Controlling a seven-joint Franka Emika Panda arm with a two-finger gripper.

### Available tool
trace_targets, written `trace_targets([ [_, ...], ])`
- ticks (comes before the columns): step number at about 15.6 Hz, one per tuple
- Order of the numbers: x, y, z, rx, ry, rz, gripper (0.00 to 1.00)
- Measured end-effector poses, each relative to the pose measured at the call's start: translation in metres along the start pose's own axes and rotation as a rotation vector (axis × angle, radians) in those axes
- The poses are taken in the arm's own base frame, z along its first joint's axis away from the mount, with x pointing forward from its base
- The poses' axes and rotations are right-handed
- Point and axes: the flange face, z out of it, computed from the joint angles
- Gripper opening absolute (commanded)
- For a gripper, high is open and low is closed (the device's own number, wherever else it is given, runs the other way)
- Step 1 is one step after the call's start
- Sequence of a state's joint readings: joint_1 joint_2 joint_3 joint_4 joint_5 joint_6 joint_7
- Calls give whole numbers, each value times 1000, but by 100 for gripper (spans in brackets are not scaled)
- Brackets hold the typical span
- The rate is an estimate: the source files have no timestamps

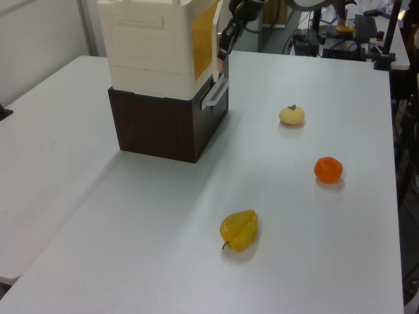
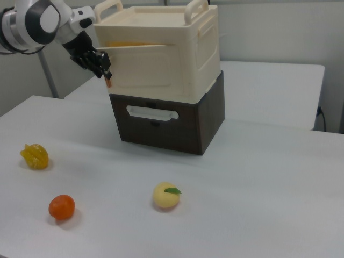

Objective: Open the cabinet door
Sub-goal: 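Pull the tab outward, swinging the door open on its hinge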

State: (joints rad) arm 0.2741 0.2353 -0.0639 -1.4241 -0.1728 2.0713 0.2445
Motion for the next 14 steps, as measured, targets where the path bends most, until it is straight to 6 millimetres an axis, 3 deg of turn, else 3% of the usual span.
trace_targets([
  [2, -7, 4, -5, -13, -52, 3, 100],
  [5, -17, 12, -24, -30, -115, 10, 100],
  [8, -23, 20, -57, -31, -119, 21, 100],
  [14, -19, 32, -121, -4, 3, 39, 100],
])
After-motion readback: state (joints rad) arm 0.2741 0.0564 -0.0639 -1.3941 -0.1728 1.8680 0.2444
